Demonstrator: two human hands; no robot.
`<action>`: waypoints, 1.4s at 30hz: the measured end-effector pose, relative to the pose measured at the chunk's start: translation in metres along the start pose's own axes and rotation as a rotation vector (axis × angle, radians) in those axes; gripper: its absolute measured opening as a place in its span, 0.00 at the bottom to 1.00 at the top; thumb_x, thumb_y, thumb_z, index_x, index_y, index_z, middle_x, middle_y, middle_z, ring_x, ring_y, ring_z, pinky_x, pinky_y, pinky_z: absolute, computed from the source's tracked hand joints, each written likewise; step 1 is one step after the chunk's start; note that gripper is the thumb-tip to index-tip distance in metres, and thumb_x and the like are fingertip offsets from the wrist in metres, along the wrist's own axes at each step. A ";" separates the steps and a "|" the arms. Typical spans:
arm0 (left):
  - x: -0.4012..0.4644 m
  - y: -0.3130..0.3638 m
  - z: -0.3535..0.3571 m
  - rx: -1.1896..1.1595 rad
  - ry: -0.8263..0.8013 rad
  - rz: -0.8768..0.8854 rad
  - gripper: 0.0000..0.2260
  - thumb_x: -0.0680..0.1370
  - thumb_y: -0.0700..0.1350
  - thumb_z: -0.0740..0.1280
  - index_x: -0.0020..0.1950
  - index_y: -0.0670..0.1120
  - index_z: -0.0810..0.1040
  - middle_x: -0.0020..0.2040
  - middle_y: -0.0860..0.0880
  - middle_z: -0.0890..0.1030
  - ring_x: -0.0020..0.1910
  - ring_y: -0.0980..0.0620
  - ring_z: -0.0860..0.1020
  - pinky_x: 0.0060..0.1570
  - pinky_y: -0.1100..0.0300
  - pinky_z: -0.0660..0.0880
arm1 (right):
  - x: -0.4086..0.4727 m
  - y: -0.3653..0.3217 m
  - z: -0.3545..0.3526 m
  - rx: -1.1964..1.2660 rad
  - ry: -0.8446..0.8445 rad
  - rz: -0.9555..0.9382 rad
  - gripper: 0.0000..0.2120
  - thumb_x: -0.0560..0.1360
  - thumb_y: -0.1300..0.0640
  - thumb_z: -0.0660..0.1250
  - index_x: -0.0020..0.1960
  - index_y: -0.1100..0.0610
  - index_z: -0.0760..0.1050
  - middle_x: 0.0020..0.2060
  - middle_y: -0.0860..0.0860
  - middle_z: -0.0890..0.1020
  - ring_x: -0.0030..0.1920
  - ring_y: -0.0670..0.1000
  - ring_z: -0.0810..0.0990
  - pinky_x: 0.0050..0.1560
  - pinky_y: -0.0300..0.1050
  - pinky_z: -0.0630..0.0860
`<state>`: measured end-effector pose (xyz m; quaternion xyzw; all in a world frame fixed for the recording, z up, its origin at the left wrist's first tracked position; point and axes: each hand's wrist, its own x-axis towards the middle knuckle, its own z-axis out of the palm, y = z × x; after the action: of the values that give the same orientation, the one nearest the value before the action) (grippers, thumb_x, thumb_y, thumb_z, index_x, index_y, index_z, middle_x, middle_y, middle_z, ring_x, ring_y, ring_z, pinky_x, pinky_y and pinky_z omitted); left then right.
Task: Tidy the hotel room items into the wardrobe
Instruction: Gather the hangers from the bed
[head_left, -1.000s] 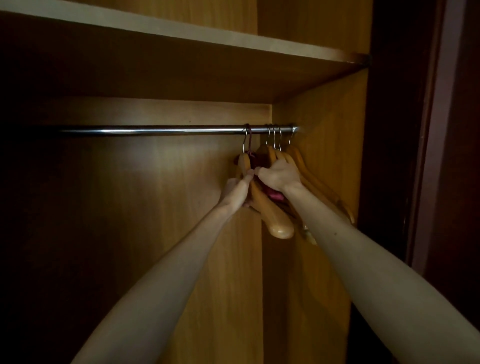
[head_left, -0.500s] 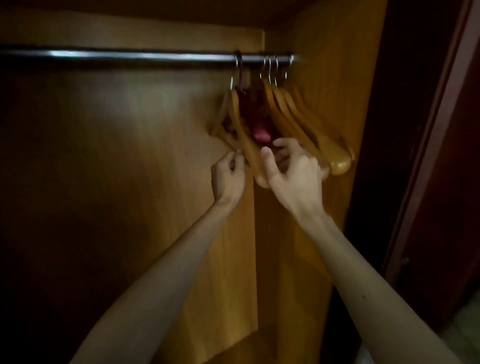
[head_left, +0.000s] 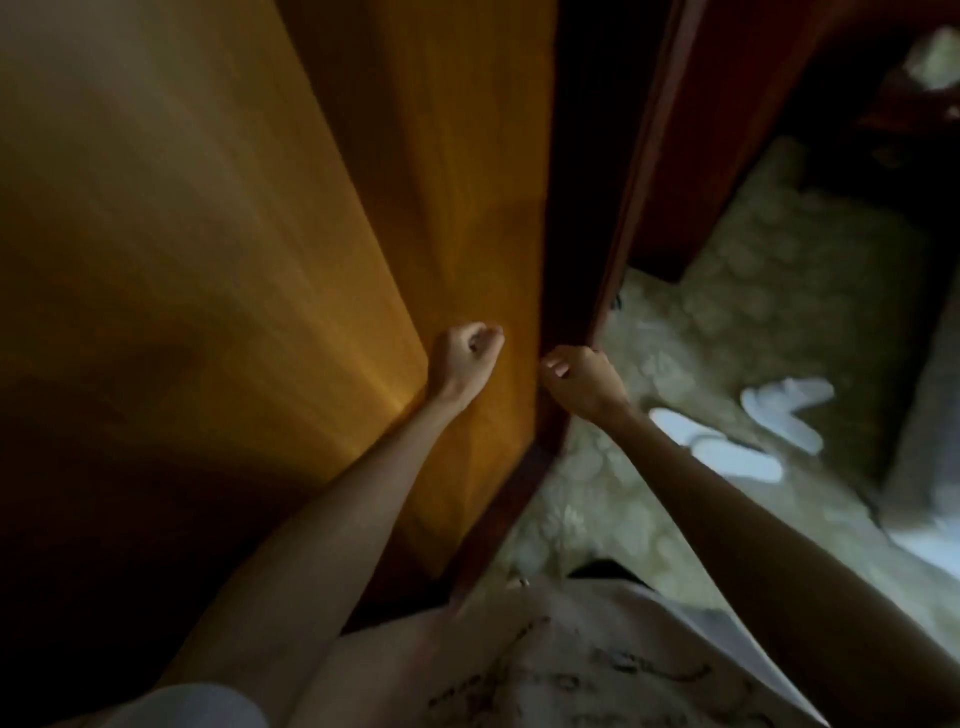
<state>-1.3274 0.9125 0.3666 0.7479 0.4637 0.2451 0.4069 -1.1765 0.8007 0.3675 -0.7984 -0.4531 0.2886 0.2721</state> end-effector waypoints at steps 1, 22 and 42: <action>-0.008 -0.009 0.021 -0.002 -0.083 -0.032 0.20 0.78 0.53 0.64 0.32 0.41 0.72 0.26 0.48 0.72 0.26 0.54 0.68 0.30 0.57 0.64 | -0.011 0.024 0.004 0.010 -0.014 0.082 0.07 0.76 0.50 0.66 0.46 0.49 0.82 0.44 0.49 0.85 0.46 0.50 0.83 0.47 0.43 0.78; -0.300 0.055 0.398 0.700 -1.607 0.032 0.17 0.80 0.54 0.66 0.48 0.40 0.81 0.34 0.46 0.81 0.28 0.51 0.75 0.28 0.62 0.71 | -0.486 0.313 0.075 0.804 0.497 1.391 0.20 0.81 0.44 0.63 0.44 0.58 0.82 0.37 0.54 0.86 0.34 0.52 0.84 0.45 0.50 0.83; -0.475 0.202 0.710 1.076 -1.738 0.471 0.11 0.82 0.44 0.64 0.47 0.39 0.83 0.40 0.44 0.84 0.35 0.48 0.80 0.32 0.59 0.78 | -0.661 0.567 -0.149 0.923 0.772 1.272 0.14 0.80 0.50 0.64 0.47 0.58 0.83 0.40 0.52 0.87 0.38 0.49 0.85 0.42 0.43 0.82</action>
<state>-0.9129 0.1696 0.1514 0.8202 -0.0977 -0.5418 0.1555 -1.0299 -0.0575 0.2167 -0.7516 0.3641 0.2499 0.4900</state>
